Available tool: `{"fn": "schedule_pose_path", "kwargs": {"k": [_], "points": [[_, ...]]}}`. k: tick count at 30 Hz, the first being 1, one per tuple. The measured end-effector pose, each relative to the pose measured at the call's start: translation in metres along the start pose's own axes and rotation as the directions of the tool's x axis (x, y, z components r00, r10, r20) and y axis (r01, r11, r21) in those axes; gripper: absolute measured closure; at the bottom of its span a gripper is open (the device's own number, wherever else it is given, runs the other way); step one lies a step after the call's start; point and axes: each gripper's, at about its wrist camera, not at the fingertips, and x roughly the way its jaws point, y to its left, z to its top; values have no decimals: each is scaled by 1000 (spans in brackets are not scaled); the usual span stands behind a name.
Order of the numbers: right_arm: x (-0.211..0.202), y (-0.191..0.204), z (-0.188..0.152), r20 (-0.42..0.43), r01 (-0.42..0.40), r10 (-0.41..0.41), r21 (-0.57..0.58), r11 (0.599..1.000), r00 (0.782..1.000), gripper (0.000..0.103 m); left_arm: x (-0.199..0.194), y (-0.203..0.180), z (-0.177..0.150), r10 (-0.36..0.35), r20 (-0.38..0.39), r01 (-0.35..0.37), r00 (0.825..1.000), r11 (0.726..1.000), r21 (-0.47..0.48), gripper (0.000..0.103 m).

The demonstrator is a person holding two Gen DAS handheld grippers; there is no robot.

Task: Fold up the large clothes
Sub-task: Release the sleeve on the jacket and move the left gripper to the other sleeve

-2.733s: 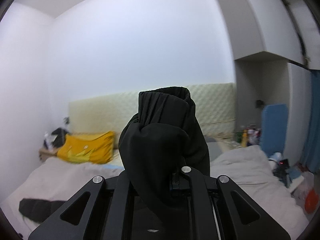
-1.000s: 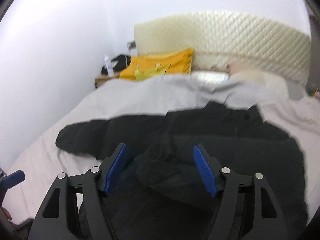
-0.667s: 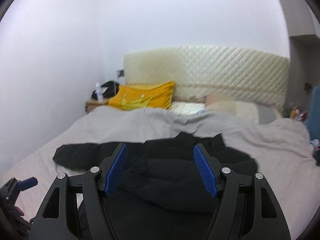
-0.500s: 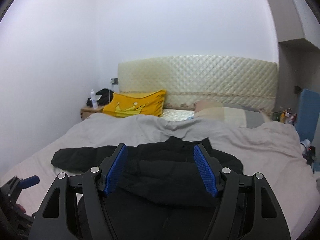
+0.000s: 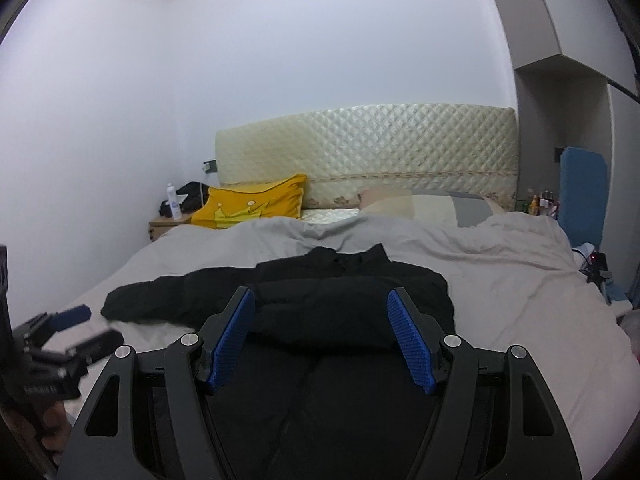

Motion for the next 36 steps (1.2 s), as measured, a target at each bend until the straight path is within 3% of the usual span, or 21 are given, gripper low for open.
{"fn": "schedule_pose_path", "kwargs": {"k": [10,19,23,29,36], "points": [[-23,-20,-47,-5,41,-41,44,998,999,35,13,-6,-20,-35,-33,35,999,999,-19,0],[-38,-37,-75,13,60,-61,72,996,998,34,21,-16,-33,-43,-47,44,998,999,19,0],[-37,-42,-80,12,77,-78,69,995,997,26,27,-12,-33,-60,-61,61,996,998,13,0],[-40,-46,-89,21,99,-101,72,992,995,17,42,-2,-20,-61,-85,65,994,997,50,0],[-48,-52,-98,25,99,-102,90,991,994,10,49,42,22,4,-65,-1,998,999,51,0]]}}
